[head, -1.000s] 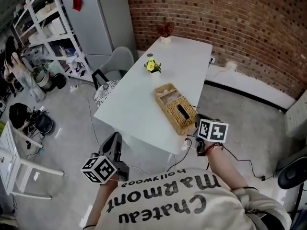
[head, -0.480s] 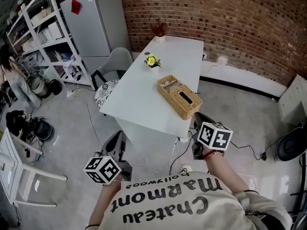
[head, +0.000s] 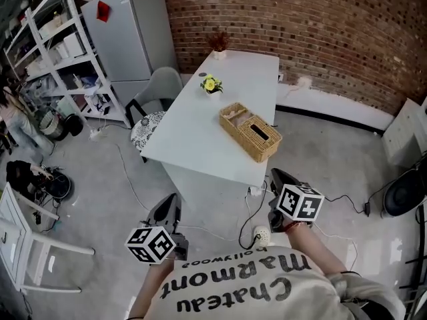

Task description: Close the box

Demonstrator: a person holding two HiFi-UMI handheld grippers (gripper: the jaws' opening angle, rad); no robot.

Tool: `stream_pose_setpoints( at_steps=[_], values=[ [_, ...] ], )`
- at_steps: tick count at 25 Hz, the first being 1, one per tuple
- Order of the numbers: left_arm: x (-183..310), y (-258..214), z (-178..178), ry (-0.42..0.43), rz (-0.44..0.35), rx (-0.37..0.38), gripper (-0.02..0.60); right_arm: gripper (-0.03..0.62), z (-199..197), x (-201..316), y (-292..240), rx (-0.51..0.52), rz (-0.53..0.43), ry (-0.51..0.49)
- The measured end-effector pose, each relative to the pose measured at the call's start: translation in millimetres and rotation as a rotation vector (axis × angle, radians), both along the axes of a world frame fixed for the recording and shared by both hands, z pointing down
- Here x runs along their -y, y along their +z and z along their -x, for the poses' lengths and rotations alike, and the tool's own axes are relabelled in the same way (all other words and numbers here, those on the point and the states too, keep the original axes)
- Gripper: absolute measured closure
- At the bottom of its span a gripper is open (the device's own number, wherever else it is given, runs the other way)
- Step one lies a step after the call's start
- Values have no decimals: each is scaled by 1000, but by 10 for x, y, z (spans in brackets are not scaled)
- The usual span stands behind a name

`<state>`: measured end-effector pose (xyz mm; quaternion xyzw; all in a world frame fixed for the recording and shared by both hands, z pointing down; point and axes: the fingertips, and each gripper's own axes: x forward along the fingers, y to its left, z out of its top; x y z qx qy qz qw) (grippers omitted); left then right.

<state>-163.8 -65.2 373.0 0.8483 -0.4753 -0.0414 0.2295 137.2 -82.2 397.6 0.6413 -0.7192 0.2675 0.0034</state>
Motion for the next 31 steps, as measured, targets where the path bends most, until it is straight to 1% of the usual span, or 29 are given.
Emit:
stream_pose_setpoints(
  at_steps=[3, 6, 14, 16, 19, 21, 27, 31],
  values=[
    [-36, 48, 16, 3, 7, 1, 580, 591, 39, -21, 8, -13, -6, -9],
    [-79, 81, 49, -6, 6, 20, 580, 591, 37, -38, -28, -8, -9, -11],
    [-120, 134, 168, -44, 22, -22, 580, 591, 50, -42, 16, -22, 8, -21],
    [-116, 114, 187, -50, 18, -14, 580, 591, 52, -30, 30, -10, 17, -18],
    [-126, 97, 199, -51, 9, 12, 580, 591, 50, -27, 72, 33, 37, -9],
    [-131, 101, 220, -57, 17, -13, 580, 591, 43, -34, 94, 43, 46, -5],
    [-97, 109, 260, -84, 35, -68, 580, 591, 30, 17, 70, 16, 42, -15],
    [30, 21, 212, -97, 15, -74, 580, 591, -6, 190, -16, 11, 29, -31]
  ],
)
